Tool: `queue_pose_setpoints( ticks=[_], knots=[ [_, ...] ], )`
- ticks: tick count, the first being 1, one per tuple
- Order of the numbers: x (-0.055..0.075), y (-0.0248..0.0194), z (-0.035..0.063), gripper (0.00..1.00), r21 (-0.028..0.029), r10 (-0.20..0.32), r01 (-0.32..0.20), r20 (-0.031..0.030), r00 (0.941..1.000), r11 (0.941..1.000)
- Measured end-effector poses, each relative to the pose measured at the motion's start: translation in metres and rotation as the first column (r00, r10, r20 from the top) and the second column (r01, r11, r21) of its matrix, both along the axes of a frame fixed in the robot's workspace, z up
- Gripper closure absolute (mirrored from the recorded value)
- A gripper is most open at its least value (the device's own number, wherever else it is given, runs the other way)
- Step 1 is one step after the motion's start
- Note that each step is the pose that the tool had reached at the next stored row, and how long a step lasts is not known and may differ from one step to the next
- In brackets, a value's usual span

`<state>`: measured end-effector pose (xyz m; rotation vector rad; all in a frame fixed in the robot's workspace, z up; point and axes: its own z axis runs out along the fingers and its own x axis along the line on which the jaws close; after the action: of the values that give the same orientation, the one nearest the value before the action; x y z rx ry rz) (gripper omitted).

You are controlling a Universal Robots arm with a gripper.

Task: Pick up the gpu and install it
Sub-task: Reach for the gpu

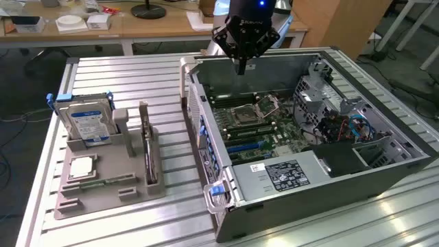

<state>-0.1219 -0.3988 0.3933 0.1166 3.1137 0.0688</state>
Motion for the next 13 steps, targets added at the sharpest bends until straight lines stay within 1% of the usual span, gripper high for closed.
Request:
queue_pose_setpoints(
  ticks=[6, 13],
  knots=[
    [-0.0002, 0.0, 0.0, 0.9, 0.0001, 0.0, 0.0, 0.0, 1.0, 1.0],
    [-0.006, 0.0, 0.0, 0.9, -0.0001, 0.0, 0.0, 0.0, 1.0, 1.0]
  ],
)
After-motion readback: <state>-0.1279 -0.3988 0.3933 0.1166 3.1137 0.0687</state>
